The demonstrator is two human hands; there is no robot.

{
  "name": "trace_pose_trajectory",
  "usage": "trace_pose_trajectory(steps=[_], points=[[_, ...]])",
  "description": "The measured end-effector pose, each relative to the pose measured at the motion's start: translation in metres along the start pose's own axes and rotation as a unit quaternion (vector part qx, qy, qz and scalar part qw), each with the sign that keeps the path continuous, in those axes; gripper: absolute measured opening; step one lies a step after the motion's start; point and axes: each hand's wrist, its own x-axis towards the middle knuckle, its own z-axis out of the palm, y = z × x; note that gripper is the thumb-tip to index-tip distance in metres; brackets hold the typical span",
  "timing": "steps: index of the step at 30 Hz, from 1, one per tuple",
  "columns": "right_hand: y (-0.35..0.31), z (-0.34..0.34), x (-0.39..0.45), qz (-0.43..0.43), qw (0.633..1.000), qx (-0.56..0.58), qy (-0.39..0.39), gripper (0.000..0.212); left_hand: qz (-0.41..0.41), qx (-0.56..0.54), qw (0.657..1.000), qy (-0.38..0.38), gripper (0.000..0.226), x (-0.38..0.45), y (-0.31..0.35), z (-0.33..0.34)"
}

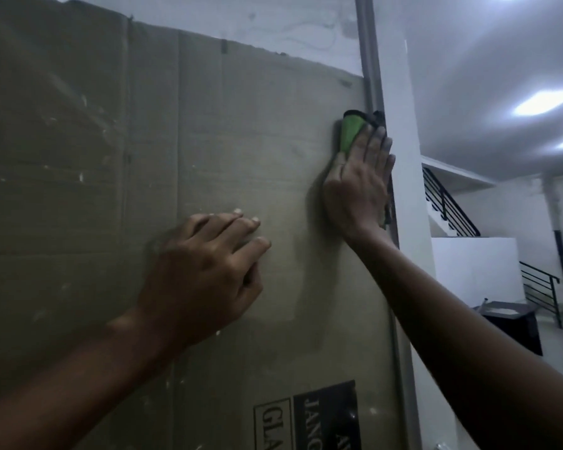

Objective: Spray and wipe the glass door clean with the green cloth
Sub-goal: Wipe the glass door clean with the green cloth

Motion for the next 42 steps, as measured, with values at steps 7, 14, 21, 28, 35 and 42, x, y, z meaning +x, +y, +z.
trace_pose_trajectory(steps=[7,14,21,28,35,42], points=[[0.008,-0.012,-0.006,-0.242,0.97,0.012,-0.016,0.061,0.003,-0.004,1.0,0.003,0.034,0.0,-0.001,0.002],[-0.025,-0.006,0.057,-0.026,0.999,0.038,0.003,0.066,0.011,0.0,1.0,0.009,0.034,0.001,-0.002,0.003],[0.0,-0.021,0.061,-0.214,0.975,0.02,-0.048,0.061,0.017,-0.001,1.0,0.016,0.034,0.0,-0.003,0.005],[-0.072,0.004,0.046,-0.128,0.991,0.048,-0.007,0.062,0.009,0.01,1.0,0.007,0.034,-0.001,-0.001,0.004],[-0.051,0.003,0.044,-0.364,0.931,-0.004,-0.023,0.058,0.026,0.016,0.999,-0.024,0.037,0.002,-0.006,-0.005],[-0.072,0.005,0.041,-0.04,0.998,0.054,0.021,0.063,0.025,0.04,0.997,-0.056,0.041,-0.005,-0.012,-0.019]])
